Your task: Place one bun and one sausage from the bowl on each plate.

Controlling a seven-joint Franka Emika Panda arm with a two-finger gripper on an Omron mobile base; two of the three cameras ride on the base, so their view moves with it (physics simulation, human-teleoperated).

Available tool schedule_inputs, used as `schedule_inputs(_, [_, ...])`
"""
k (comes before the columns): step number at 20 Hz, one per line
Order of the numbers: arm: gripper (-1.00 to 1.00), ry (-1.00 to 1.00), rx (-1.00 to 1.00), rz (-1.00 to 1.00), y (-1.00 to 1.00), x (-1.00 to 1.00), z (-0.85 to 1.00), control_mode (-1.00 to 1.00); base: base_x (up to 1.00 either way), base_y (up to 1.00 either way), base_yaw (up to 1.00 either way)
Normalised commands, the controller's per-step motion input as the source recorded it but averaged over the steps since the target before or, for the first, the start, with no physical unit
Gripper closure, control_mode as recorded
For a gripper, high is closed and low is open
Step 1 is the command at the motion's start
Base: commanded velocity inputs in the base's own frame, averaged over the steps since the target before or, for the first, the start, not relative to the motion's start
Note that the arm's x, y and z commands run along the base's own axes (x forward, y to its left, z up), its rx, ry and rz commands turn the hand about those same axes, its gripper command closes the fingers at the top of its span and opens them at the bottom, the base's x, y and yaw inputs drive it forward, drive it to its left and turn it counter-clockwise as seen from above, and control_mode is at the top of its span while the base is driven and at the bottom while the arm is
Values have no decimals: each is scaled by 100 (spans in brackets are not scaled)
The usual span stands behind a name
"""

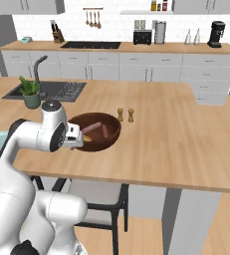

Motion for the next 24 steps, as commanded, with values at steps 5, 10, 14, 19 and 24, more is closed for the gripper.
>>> schedule_inputs(5, [-100, 0, 0, -2, 0, 16, 5, -100, 25, 0, -2])
schedule_inputs(10, [-100, 6, -15, -9, -4, 87, 49, -100, 0, 0, 0])
schedule_inputs(14, [-100, 10, -25, -14, -7, 100, 1, -100, 0, 0, 0])
schedule_inputs(19, [-100, 8, -9, -9, -38, 100, 8, -100, 0, 0, 0])
schedule_inputs(24, [-100, 0, 0, -6, -34, 100, -40, -100, 0, 0, 0])
